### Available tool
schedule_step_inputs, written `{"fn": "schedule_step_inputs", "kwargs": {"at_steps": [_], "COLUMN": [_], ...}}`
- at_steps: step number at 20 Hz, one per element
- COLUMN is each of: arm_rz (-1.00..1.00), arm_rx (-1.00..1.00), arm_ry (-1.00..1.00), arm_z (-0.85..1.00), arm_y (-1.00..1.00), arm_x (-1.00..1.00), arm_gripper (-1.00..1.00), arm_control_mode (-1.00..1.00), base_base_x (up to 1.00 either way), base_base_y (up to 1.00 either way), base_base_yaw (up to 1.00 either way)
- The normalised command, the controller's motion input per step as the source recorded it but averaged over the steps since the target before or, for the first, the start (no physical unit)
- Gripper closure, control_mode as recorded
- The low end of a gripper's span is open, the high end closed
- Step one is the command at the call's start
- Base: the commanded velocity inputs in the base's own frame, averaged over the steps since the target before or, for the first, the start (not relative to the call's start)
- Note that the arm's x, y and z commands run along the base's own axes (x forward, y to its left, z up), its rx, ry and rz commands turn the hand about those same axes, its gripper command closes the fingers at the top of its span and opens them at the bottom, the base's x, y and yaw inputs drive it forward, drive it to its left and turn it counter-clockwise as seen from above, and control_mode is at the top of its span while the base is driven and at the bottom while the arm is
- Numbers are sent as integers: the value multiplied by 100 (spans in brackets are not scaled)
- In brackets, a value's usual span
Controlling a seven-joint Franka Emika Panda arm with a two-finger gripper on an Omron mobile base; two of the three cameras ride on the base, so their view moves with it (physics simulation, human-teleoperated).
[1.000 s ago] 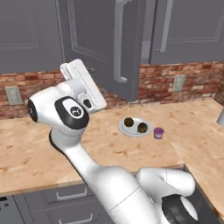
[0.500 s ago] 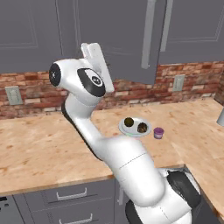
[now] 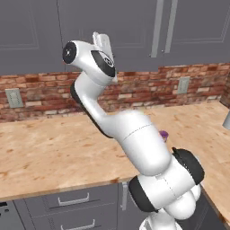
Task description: Pick the avocado and bread from the counter and place them on the plate. Then pick the jam from the cabinet and place it next to the plate. Lastly close the cabinet door.
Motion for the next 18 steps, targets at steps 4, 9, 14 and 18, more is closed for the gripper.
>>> {"fn": "schedule_step_inputs", "kwargs": {"at_steps": [4,9,14,18], "arm_rz": [2,7,9,14], "arm_rx": [12,13,13,13], "arm_ry": [0,0,0,0], "arm_z": [0,0,0,3], "arm_y": [-73,-84,-82,-72], "arm_x": [98,94,77,26], "arm_gripper": [-100,-100,-100,-100], "arm_control_mode": [-100,-100,-100,-100], "base_base_x": [0,0,0,0], "base_base_y": [0,0,0,0], "base_base_yaw": [0,0,0,0]}}
